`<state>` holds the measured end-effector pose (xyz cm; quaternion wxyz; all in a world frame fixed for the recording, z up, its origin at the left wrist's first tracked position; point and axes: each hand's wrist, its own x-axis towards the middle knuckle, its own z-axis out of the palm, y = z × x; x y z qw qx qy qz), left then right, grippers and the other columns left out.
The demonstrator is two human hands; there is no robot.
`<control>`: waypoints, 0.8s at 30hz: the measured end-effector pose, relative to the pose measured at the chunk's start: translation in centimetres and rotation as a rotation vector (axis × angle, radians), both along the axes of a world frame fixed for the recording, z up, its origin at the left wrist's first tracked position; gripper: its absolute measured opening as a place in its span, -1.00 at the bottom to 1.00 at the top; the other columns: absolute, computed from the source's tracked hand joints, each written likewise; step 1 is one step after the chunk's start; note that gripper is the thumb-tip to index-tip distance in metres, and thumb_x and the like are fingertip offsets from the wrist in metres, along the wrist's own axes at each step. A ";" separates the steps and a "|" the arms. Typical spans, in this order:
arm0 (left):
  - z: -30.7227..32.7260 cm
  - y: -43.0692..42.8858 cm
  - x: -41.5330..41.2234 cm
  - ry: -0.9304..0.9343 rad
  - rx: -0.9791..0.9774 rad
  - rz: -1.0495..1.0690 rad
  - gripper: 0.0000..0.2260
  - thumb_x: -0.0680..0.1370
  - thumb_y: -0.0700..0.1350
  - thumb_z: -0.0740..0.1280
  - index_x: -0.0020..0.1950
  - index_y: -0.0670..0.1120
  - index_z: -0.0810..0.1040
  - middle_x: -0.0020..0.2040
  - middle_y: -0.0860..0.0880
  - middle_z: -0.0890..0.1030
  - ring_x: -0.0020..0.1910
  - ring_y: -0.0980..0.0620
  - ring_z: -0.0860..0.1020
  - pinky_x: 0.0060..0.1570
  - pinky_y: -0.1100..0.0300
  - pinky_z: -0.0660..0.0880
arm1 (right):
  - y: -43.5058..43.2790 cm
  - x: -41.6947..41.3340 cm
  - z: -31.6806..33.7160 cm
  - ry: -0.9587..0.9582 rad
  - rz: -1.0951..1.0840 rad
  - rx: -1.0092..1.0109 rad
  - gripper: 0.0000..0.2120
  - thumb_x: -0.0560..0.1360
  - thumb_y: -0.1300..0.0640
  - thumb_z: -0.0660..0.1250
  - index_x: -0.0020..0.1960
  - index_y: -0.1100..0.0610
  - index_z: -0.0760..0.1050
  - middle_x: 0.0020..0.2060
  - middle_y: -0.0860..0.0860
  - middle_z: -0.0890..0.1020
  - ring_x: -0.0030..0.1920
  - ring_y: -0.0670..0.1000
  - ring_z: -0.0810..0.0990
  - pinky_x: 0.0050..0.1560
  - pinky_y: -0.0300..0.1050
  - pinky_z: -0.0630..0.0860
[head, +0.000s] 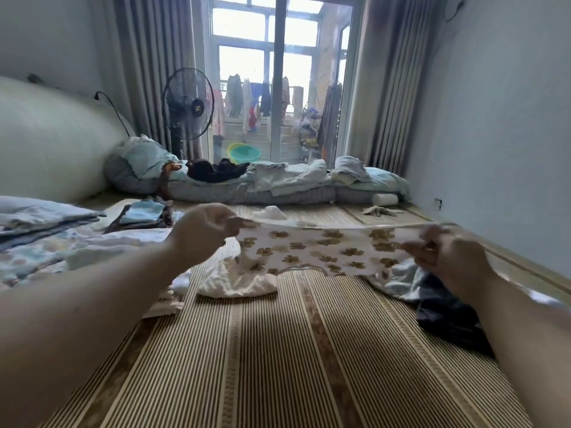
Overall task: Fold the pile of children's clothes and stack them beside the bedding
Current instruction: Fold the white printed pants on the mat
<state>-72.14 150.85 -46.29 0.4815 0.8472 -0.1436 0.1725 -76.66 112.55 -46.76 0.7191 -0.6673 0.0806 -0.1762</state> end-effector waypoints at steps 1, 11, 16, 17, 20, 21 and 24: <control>-2.0 0.2 -1.4 0.042 0.059 -0.030 -0.89 0.52 -0.13 0.40 -0.21 -0.03 0.60 -0.43 0.11 0.61 -0.46 0.20 0.51 -0.43 0.28 0.46 | 0.0 -1.3 -2.1 0.046 0.009 0.003 -0.78 0.59 0.26 0.09 -0.01 0.17 0.51 -0.11 0.19 0.67 -0.15 0.05 0.69 -0.25 -0.16 0.52; -18.0 2.2 -11.3 0.326 0.671 -0.234 -0.92 0.49 0.08 0.40 -0.17 0.12 0.62 -0.33 0.25 0.56 -0.29 0.35 0.52 -0.28 0.46 0.38 | -0.3 -11.7 -17.5 0.511 0.269 -0.324 -0.75 0.56 0.38 0.13 -0.21 0.28 0.50 -0.44 0.08 0.52 -0.47 -0.03 0.48 -0.49 -0.25 0.38; -19.1 2.4 -12.2 0.235 0.881 -0.421 -0.77 0.49 0.16 0.35 0.05 0.10 0.64 -0.10 0.19 0.67 -0.20 0.33 0.52 -0.23 0.61 0.27 | -1.7 -12.8 -18.3 0.550 0.394 -0.538 -0.72 0.58 0.25 0.24 -0.30 0.14 0.49 -0.41 -0.03 0.50 -0.41 -0.14 0.44 -0.30 -0.25 0.36; -19.0 2.5 -12.2 0.229 0.890 -0.434 -0.77 0.49 0.18 0.35 0.06 0.12 0.63 -0.11 0.23 0.66 -0.21 0.36 0.48 -0.23 0.61 0.24 | -1.8 -12.7 -18.1 0.559 0.420 -0.542 -0.73 0.56 0.23 0.28 -0.32 0.12 0.51 -0.42 -0.04 0.50 -0.38 -0.12 0.44 -0.26 -0.21 0.35; -18.5 2.7 -11.8 0.285 0.929 -0.520 -0.69 0.40 0.37 0.28 0.01 0.26 0.59 -0.15 0.41 0.53 -0.11 0.44 0.46 -0.15 0.59 0.28 | -1.6 -11.9 -16.8 0.636 0.516 -0.498 -0.75 0.36 0.06 0.49 -0.38 0.14 0.52 -0.44 -0.01 0.53 -0.40 -0.09 0.46 -0.31 -0.27 0.37; -18.1 2.6 -11.5 0.323 0.942 -0.545 -0.68 0.36 0.45 0.24 -0.07 0.32 0.59 -0.12 0.41 0.52 -0.07 0.43 0.46 -0.12 0.57 0.32 | -1.6 -11.2 -16.4 0.666 0.543 -0.492 -0.69 0.33 -0.03 0.50 -0.41 0.14 0.50 -0.45 0.01 0.55 -0.41 -0.08 0.48 -0.36 -0.31 0.38; -17.4 1.8 -9.9 0.395 0.910 -0.526 -0.63 0.34 0.52 0.17 -0.26 0.30 0.58 -0.11 0.30 0.58 -0.11 0.34 0.52 -0.14 0.37 0.48 | -2.2 -7.7 -15.6 0.681 0.390 -0.676 -0.57 0.38 -0.13 0.44 -0.50 0.07 0.38 -0.54 -0.03 0.50 -0.51 -0.09 0.38 -0.48 -0.30 0.31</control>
